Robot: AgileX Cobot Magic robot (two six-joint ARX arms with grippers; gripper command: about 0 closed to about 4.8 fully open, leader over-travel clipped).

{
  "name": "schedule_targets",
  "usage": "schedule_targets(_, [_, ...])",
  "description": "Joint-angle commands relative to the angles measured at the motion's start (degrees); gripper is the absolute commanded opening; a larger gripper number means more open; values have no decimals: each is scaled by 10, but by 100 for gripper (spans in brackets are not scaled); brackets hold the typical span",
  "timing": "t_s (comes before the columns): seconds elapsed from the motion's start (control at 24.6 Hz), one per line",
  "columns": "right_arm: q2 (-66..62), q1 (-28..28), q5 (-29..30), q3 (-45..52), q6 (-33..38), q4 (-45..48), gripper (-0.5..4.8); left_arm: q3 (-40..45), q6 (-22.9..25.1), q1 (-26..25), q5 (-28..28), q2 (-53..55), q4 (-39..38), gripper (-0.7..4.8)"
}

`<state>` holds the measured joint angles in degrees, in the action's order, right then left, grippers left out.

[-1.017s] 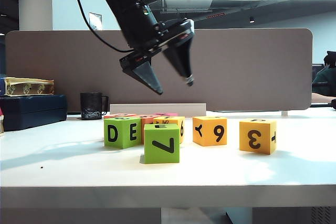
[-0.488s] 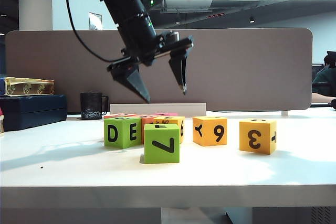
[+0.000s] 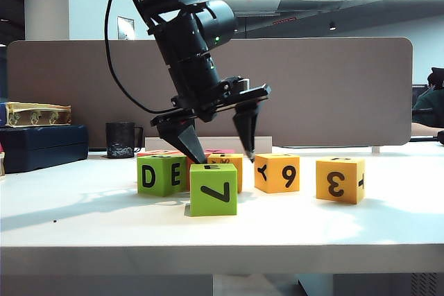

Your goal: Select the appropriate blocks from the scattered letter blocks on the table and arrange them in a row to spell out "DEEP".

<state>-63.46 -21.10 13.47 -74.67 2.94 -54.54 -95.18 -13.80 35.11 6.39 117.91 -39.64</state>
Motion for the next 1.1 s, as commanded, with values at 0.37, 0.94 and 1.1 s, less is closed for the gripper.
schedule_targets(0.37, [1,0,0,-2,-2,3,-1,-1,-17,-1,-27,4,47,362])
schedule_targets(0.94, [1,0,-1,-2,-3,4,-1,-1,-32,-1,-27,15,72,234])
schedule_targets(1.1, [1,0,-1,-2,-17,3,-1,-2,-31,-1,5,-1,64,234])
